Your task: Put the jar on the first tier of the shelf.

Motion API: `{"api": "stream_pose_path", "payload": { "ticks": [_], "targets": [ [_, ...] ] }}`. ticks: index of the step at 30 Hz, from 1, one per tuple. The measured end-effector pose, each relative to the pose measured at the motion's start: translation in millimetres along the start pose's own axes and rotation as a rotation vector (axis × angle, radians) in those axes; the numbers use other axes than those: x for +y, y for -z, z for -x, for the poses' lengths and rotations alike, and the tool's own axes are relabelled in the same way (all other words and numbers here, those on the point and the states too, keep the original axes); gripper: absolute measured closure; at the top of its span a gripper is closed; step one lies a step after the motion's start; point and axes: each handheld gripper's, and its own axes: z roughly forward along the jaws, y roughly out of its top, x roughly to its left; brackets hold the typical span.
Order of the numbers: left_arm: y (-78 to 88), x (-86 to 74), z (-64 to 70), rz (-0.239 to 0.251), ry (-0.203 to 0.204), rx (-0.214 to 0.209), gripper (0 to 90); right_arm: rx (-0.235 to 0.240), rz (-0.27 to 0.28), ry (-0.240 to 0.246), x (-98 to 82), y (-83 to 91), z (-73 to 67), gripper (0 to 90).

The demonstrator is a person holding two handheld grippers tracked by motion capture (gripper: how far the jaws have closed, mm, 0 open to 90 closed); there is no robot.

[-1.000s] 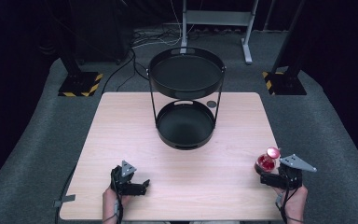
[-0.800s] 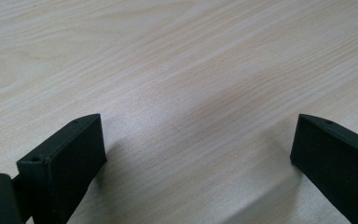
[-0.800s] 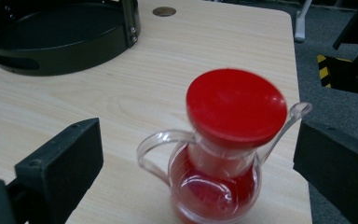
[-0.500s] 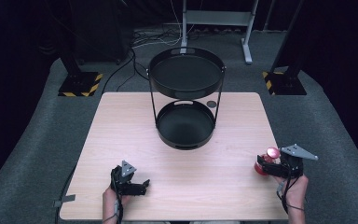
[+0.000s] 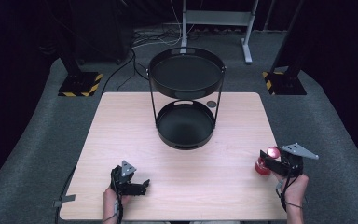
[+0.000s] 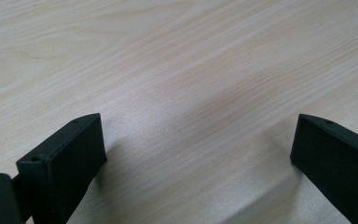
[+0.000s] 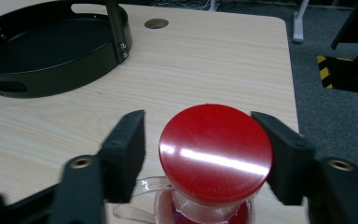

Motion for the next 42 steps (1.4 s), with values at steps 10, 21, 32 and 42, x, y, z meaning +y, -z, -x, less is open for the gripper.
{"api": "stream_pose_path", "payload": {
  "ticks": [10,21,32,42],
  "targets": [
    [0.0,0.0,0.0,0.000,0.000,0.000,2.7,-0.006,0.021,0.016,4.6,2.5,-4.6,48.0],
    [0.0,0.0,0.0,0.001,0.001,0.000,2.7,0.045,0.030,0.061,17.6,0.5,-20.7,48.0],
    [-0.1,0.0,0.1,0.001,0.002,0.000,2.7,0.107,0.034,0.085,25.8,-13.1,-43.2,48.0],
    [-0.1,-0.1,0.1,0.002,0.001,0.000,2.8,0.152,0.042,0.108,35.0,-21.8,-62.2,48.0]
  ]
}}
